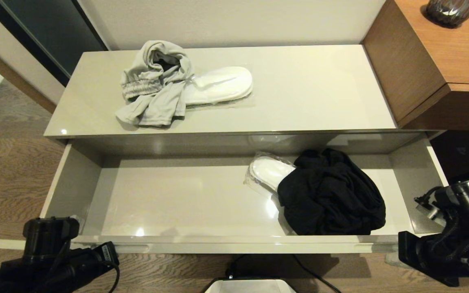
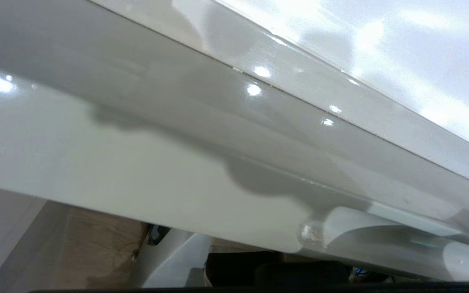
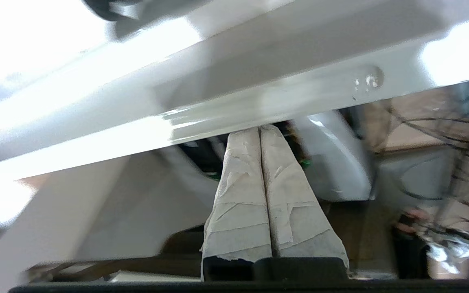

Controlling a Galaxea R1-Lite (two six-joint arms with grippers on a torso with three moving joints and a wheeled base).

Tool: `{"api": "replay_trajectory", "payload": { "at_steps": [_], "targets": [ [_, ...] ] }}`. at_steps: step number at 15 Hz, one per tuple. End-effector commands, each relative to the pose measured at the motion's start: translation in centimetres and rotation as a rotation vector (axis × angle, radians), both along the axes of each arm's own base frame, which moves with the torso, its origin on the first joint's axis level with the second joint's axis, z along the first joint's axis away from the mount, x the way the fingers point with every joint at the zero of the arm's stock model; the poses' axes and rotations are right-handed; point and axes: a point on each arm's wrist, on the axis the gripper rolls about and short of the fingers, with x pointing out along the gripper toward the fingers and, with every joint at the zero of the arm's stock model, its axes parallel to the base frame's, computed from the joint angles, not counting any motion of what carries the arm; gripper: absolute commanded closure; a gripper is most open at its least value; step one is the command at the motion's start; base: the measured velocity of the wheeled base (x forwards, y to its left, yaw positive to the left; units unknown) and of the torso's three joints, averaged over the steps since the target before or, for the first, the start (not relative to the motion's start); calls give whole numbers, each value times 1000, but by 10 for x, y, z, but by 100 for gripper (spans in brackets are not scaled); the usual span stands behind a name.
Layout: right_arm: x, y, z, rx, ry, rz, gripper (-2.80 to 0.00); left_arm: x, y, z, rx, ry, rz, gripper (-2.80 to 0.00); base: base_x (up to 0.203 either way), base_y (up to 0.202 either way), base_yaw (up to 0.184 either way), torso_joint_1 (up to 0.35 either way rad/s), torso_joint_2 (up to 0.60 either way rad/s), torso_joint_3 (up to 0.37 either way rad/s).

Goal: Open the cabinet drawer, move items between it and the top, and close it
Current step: Close the drawer

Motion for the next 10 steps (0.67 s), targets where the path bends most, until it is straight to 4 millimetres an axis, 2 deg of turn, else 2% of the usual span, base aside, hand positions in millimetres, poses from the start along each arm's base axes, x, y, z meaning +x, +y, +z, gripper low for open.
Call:
{"api": "replay_trajectory", "payload": {
  "at_steps": [1, 4, 6, 7, 8, 10],
  "targets": [
    [7, 8, -9, -51, 16, 4, 0, 2, 0, 0, -2, -6, 2, 0, 0, 0, 0, 0, 0, 0],
    [19, 16, -9, -105, -84, -23, 0, 7, 0, 4, 1, -29, 6, 0, 0, 0, 0, 0, 0, 0],
    [22, 19, 6, -146, -175, -61, 0, 10, 0, 7, 5, -46, 11, 0, 0, 0, 0, 0, 0, 0],
    [25, 21, 19, -176, -239, -92, 0, 12, 0, 9, 8, -54, 16, 0, 0, 0, 0, 0, 0, 0],
    [25, 23, 23, -187, -255, -98, 0, 13, 0, 9, 12, -56, 19, 0, 0, 0, 0, 0, 0, 0],
    [28, 27, 35, -234, -318, -131, 0, 28, 0, 14, 26, -93, 23, 0, 0, 0, 0, 0, 0, 0]
  ]
}}
